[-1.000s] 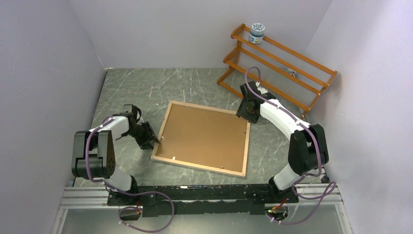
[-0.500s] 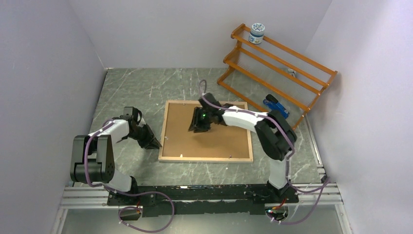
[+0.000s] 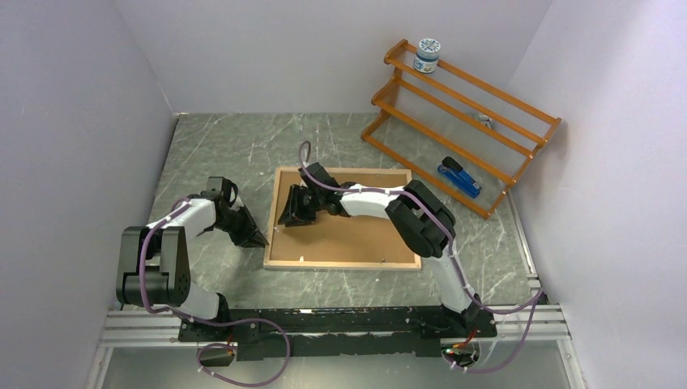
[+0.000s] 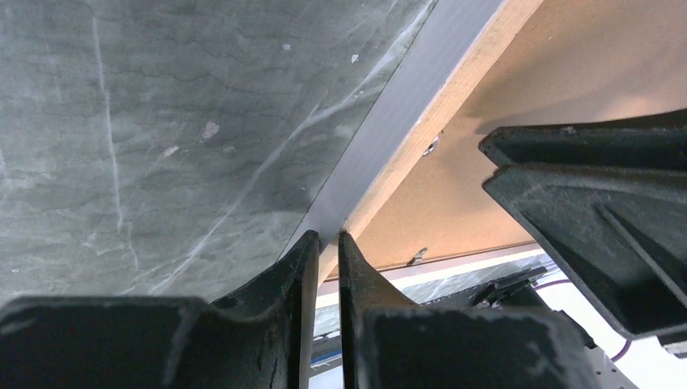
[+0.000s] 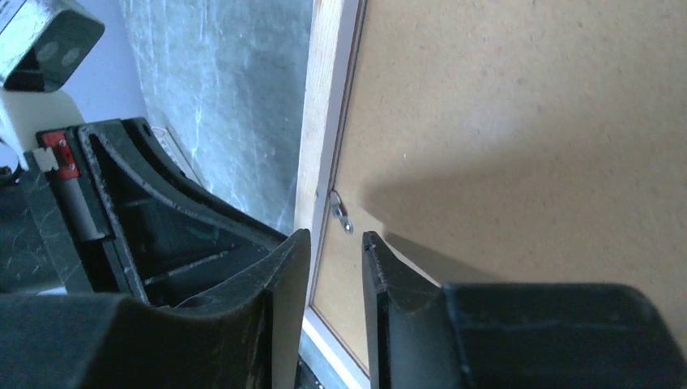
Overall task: Put the photo into the frame
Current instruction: Install the photo frame at the center of the board.
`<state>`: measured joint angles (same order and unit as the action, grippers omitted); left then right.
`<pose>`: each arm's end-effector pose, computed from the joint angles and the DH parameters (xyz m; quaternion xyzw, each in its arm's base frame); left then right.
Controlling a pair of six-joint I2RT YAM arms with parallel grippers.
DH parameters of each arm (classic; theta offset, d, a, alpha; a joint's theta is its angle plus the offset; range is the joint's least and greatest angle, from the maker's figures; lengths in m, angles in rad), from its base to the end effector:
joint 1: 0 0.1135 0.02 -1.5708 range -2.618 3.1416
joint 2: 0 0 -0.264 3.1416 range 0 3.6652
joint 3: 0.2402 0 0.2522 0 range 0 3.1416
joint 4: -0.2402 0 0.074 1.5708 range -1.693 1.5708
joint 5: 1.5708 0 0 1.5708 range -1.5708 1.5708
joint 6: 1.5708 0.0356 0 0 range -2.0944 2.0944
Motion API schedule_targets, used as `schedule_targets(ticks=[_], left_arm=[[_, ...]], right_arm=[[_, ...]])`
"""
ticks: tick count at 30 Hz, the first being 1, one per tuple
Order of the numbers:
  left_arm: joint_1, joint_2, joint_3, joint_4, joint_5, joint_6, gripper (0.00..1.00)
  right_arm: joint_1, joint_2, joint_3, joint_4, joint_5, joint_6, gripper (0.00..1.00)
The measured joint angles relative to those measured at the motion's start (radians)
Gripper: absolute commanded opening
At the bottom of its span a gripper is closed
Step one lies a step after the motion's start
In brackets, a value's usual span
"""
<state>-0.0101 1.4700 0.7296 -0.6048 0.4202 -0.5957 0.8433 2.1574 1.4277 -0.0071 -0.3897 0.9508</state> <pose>0.2384 -0.0169 0.1514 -0.2580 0.9372 -0.2306 0.0433 0.3011 0.3584 0.1429 -0.0301 0.8999 0.4210 0.1096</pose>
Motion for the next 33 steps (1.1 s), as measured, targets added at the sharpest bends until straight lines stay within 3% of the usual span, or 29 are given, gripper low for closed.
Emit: schedule_targets(ticks=[15, 33], left_arm=[[0.0, 0.007, 0.006, -0.006, 0.0, 0.001, 0.19], [0.0, 0.027, 0.028, -0.033, -0.008, 0.008, 0.17]], right_arm=[[0.016, 0.091, 0.053, 0.097, -0.094, -0.026, 0.29], [-0.009, 0.149, 0.114, 0.113, -0.262, -0.213, 0.29]])
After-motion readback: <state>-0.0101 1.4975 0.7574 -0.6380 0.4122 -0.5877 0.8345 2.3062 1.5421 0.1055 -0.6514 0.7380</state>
